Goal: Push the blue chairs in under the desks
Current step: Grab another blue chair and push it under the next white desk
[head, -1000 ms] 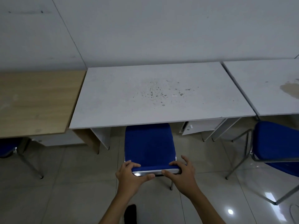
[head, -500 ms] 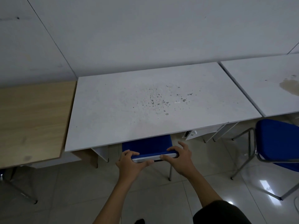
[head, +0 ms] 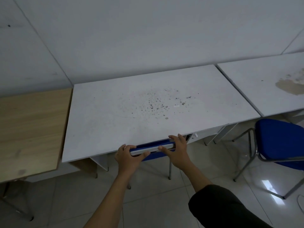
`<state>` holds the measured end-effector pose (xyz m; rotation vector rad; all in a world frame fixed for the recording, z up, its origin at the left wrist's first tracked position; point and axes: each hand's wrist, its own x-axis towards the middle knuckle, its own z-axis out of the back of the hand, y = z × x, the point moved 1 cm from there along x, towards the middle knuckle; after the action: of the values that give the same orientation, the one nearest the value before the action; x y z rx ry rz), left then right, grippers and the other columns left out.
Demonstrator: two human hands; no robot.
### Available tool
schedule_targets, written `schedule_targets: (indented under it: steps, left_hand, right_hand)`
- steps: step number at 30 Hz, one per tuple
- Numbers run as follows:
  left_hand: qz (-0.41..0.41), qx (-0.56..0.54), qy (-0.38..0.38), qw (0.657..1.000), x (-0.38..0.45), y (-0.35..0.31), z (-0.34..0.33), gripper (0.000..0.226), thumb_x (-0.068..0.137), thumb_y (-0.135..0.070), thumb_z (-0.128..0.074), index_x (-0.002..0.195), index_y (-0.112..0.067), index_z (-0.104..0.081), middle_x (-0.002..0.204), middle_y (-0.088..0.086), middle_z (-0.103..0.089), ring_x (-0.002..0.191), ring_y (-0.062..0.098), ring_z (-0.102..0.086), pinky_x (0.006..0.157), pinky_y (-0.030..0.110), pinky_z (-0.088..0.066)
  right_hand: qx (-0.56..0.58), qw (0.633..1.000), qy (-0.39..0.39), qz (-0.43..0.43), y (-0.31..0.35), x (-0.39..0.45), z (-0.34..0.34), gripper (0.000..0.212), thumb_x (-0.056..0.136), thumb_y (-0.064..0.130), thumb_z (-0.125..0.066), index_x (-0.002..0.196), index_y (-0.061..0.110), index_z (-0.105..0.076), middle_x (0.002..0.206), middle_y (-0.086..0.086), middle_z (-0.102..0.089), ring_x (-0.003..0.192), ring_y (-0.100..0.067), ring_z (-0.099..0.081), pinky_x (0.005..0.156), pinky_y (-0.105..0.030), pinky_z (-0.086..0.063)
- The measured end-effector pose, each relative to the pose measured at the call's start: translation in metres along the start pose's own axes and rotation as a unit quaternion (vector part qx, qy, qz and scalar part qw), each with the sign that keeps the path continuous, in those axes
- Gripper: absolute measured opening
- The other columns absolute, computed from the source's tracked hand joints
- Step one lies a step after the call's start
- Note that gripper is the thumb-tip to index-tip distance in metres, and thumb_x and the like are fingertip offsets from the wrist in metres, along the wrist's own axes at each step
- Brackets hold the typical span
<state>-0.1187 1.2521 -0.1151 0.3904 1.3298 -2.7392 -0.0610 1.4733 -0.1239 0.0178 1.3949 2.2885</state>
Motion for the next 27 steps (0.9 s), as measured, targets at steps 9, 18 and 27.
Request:
schedule_targets:
  steps: [9, 18, 27]
  left_hand:
    - [-0.069, -0.040, -0.013, 0.997, -0.126, -0.035, -0.055, 0.030, 0.084, -0.035, -0.084, 0.109, -0.036, -0.068, 0.142, -0.009, -0.056, 0.139, 0.021, -0.046, 0.111, 0.041, -0.039]
    - [-0.082, -0.101, 0.142, 0.981, -0.222, -0.179, -0.208, 0.015, 0.085, -0.032, -0.084, 0.095, -0.034, -0.073, 0.110, -0.022, -0.064, 0.113, 0.014, -0.060, 0.095, 0.040, -0.052]
    - [-0.199, -0.095, 0.239, 0.946, -0.290, -0.310, -0.366, 0.013, 0.087, -0.030, -0.081, 0.098, -0.034, -0.075, 0.111, -0.011, -0.076, 0.114, 0.013, -0.067, 0.101, 0.043, -0.053]
  right_hand:
    - [0.131, 0.989, -0.057, -0.033, -0.024, -0.107, 0.068, 0.042, 0.097, 0.034, -0.071, 0.134, 0.040, -0.053, 0.134, 0.020, -0.053, 0.129, -0.006, -0.049, 0.104, -0.024, -0.043]
    - [0.162, 0.984, -0.066, -0.030, -0.086, -0.168, 0.277, 0.034, 0.095, 0.039, -0.070, 0.126, 0.047, -0.057, 0.127, 0.016, -0.062, 0.119, 0.000, -0.059, 0.103, -0.027, -0.053]
    - [0.146, 0.970, -0.193, -0.012, -0.154, -0.213, 0.477, 0.037, 0.093, 0.048, -0.068, 0.128, 0.053, -0.055, 0.124, 0.024, -0.062, 0.119, 0.005, -0.057, 0.102, -0.030, -0.053]
